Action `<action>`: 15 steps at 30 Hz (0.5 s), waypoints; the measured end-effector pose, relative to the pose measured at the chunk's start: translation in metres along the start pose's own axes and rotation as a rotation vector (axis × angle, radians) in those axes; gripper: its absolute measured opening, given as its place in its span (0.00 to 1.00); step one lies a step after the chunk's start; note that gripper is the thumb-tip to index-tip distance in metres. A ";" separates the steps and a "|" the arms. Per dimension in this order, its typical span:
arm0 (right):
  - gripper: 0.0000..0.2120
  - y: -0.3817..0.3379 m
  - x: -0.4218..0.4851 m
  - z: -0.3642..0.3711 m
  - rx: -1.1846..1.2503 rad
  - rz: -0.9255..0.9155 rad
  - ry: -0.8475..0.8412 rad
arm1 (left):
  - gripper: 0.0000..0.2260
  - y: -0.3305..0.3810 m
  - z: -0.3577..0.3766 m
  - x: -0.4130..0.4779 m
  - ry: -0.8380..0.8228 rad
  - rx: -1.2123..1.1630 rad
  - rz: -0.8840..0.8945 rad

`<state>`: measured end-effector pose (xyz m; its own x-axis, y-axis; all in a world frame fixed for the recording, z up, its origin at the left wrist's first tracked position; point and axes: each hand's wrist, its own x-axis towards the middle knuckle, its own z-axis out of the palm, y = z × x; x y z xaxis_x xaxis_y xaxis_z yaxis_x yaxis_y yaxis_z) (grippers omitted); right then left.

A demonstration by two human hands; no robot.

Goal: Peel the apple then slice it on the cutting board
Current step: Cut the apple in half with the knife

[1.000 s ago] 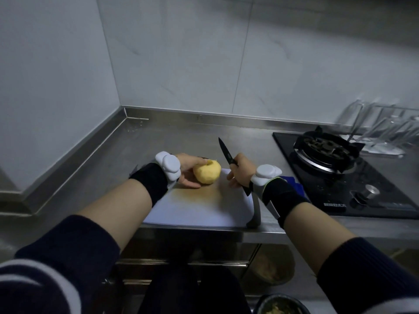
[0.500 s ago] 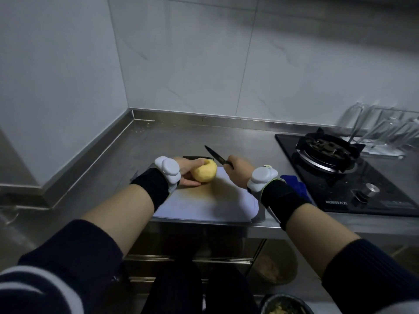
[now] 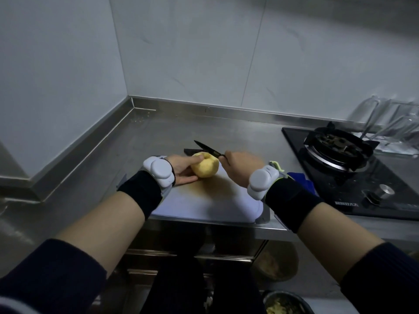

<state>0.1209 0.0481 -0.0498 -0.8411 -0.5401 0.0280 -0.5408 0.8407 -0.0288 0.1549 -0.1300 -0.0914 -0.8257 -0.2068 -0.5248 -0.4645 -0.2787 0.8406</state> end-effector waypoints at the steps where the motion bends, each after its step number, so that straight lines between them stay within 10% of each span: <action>1: 0.15 0.000 0.000 -0.002 -0.020 -0.013 0.007 | 0.08 0.002 0.001 0.002 0.021 0.012 0.010; 15: 0.17 0.004 -0.006 -0.010 -0.141 -0.033 -0.074 | 0.15 0.006 0.014 -0.004 0.088 0.028 -0.004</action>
<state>0.1240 0.0555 -0.0397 -0.8242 -0.5643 -0.0476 -0.5658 0.8170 0.1115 0.1511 -0.1179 -0.0824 -0.7931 -0.2881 -0.5367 -0.4774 -0.2532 0.8414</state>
